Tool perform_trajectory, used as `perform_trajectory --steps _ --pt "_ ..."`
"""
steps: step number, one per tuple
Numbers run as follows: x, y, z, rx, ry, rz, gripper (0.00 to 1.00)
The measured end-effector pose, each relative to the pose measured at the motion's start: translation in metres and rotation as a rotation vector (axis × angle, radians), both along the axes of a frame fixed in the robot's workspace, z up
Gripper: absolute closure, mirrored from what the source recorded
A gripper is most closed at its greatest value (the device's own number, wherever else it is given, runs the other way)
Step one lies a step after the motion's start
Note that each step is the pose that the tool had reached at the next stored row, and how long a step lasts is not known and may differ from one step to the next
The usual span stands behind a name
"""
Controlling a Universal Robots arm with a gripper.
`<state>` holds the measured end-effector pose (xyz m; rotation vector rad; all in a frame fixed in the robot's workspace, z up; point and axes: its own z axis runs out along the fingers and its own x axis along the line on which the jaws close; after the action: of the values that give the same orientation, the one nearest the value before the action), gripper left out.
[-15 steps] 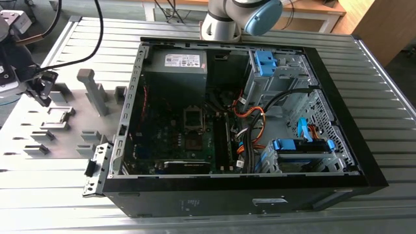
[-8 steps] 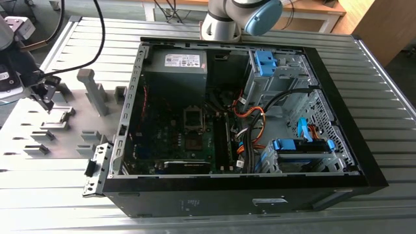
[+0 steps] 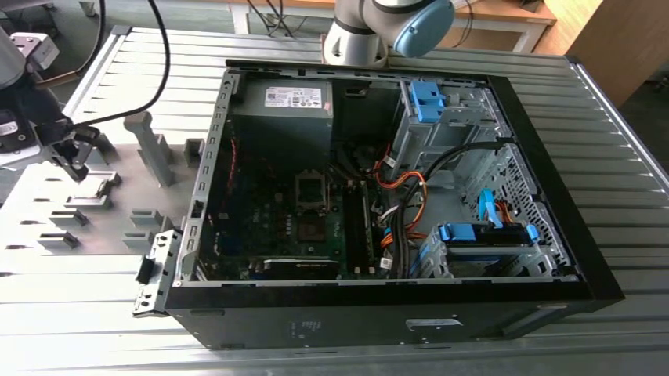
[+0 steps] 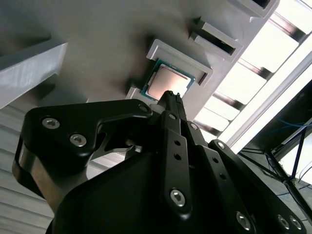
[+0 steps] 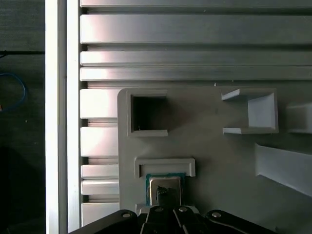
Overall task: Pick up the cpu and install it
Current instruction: 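Pick up the cpu and move it towards the insertion slot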
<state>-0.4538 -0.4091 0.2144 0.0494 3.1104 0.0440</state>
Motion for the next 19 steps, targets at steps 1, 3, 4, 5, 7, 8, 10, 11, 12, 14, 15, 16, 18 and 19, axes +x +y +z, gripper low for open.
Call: perform_trajectory --steps 1,3,4,5,7,8,10,11,12,14,15,16,18,19 --pt "0.0000 -0.0003 -0.0010 -0.0001 0.0001 0.000 0.89" --pt "0.0000 -0.0006 -0.0034 -0.0001 0.0001 0.000 0.89" --pt "0.0000 -0.0006 -0.0048 -0.0001 0.0001 0.000 0.89" --pt "0.0000 -0.0006 -0.0063 -0.0001 0.0001 0.000 0.89" --pt "0.0000 -0.0007 -0.0094 -0.0002 0.0000 0.000 0.89" --pt "0.0000 -0.0007 -0.0104 -0.0003 0.0001 0.000 0.89" --pt "0.0000 -0.0007 -0.0117 -0.0004 0.0002 0.000 0.89" --pt "-0.0001 -0.0007 -0.0116 -0.0006 0.0004 0.000 0.89" --pt "0.0000 -0.0007 -0.0122 -0.0005 0.0002 0.000 0.89" --pt "0.0000 -0.0007 -0.0134 -0.0004 0.0000 0.004 0.89" --pt "0.0000 -0.0007 -0.0138 -0.0005 0.0001 0.007 0.89" --pt "-0.0001 -0.0006 -0.0140 -0.0005 0.0003 0.010 0.89" --pt "0.0000 -0.0007 -0.0140 -0.0006 0.0004 0.011 0.89" --pt "0.0000 -0.0006 -0.0141 -0.0005 0.0002 0.011 0.89"
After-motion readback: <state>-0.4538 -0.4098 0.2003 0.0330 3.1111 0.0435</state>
